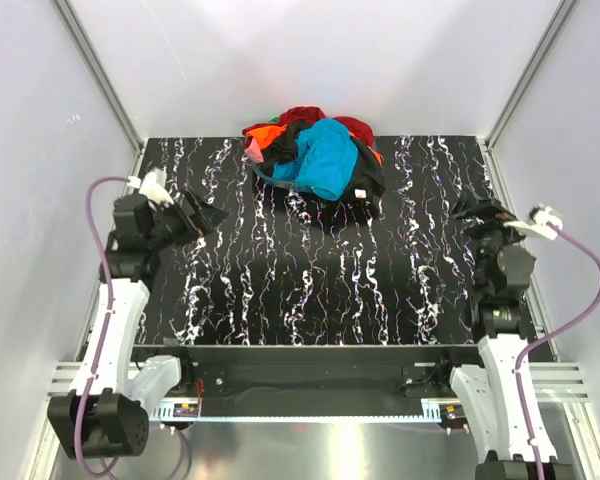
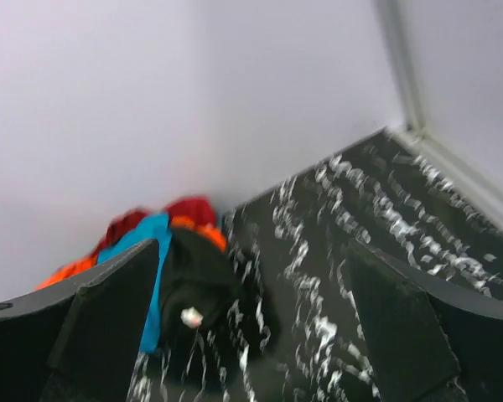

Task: Fold and stack the t-shirts
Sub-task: Grab the tshirt from the pile

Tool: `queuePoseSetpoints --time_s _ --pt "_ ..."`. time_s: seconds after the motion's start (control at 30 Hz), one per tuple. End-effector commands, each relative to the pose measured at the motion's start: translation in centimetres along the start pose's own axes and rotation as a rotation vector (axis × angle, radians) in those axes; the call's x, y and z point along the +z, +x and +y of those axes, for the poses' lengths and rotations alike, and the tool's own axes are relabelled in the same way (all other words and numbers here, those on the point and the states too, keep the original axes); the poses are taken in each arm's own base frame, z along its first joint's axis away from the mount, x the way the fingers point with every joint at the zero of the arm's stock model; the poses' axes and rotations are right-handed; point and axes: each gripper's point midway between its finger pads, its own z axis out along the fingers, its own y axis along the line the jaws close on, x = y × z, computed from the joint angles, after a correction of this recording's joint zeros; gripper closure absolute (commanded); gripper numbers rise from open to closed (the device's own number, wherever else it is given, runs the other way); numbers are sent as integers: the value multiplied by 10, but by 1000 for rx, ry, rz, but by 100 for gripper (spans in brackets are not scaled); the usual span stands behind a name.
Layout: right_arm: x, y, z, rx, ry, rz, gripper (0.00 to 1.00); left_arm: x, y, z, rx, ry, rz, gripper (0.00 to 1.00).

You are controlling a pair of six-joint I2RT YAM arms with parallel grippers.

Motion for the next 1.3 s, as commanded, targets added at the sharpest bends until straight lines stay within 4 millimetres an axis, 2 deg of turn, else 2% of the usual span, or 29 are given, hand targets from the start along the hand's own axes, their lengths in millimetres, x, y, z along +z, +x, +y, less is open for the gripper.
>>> queuePoseSetpoints --time_s 0.0,0.07,0.1,0.13,0.17,0.2,0.23,0.27,0.3,0.33,0.37,0.4,0.43,0.47,0.53,0.57,0.6,0.63,0.67,0.7,0.73,0.8,0.83,0.87,0.93,1.0,1.03,1.13,1.27 --pt "1 40 32 25 -109 306 0 -34 -21 -25 108 -5 -1 1" --pt "2 74 51 52 -176 536 0 -30 6 -41 75 136 142 1" --pt "5 60 63 59 -164 581 1 -36 25 -70 60 319 239 1" --pt "8 59 67 62 -147 611 0 -36 27 -69 35 313 249 1" --pt "14 64 70 54 -144 647 0 -37 27 -59 44 244 223 1" --pt "18 50 82 52 -159 638 0 -32 15 -23 82 25 116 1" --pt "11 55 105 45 -221 670 0 -49 8 -9 130 -81 23 1" --pt "13 67 112 13 -236 710 0 -56 7 14 136 -199 -32 1" --pt "13 61 126 -10 -249 735 0 -69 -5 39 151 -351 -127 1" --pt "11 68 138 -42 -260 771 0 -85 -8 42 166 -391 -188 1" --pt "12 99 149 -116 -245 842 0 -89 -6 49 163 -421 -208 1" --pt "11 97 166 -140 -261 866 0 -94 -8 50 162 -436 -235 1" --pt "15 107 171 -172 -243 878 1 -98 -10 44 171 -415 -253 1" --pt "18 135 175 -217 -208 920 0 -99 -10 42 177 -406 -257 1" --pt "30 146 186 -221 -202 929 0 -97 -10 43 169 -408 -257 1" --pt "34 166 195 -230 -210 963 0 -95 -9 45 172 -411 -247 1" --pt "37 176 200 -237 -213 977 2 -90 -5 44 171 -399 -215 1" --pt "39 205 199 -273 -201 1018 6 -88 -4 45 173 -396 -200 1" --pt "43 206 215 -277 -223 1006 7 -87 -3 44 173 -389 -189 1" --pt "44 217 219 -298 -223 1016 7 -84 0 42 170 -376 -172 1" --pt "47 242 214 -338 -197 1046 7 -83 0 42 171 -372 -168 1" --pt "56 250 223 -359 -181 1040 9 -83 1 43 171 -374 -169 1" --pt "60 271 214 -390 -139 1059 10 -83 1 43 171 -374 -168 1" --pt "66 272 219 -390 -133 1044 12 -84 0 43 172 -374 -172 1" --pt "72 292 206 -431 -80 1053 13 -84 0 43 171 -378 -177 1" --pt "80 296 204 -445 -55 1038 17 -84 0 44 173 -380 -177 1" --pt "80 309 200 -466 -43 1048 17 -84 0 44 171 -381 -175 1" --pt "85 324 198 -489 -38 1055 23 -84 0 43 170 -377 -175 1" --pt "88 333 198 -497 -31 1065 42 -84 0 44 169 -380 -175 1"
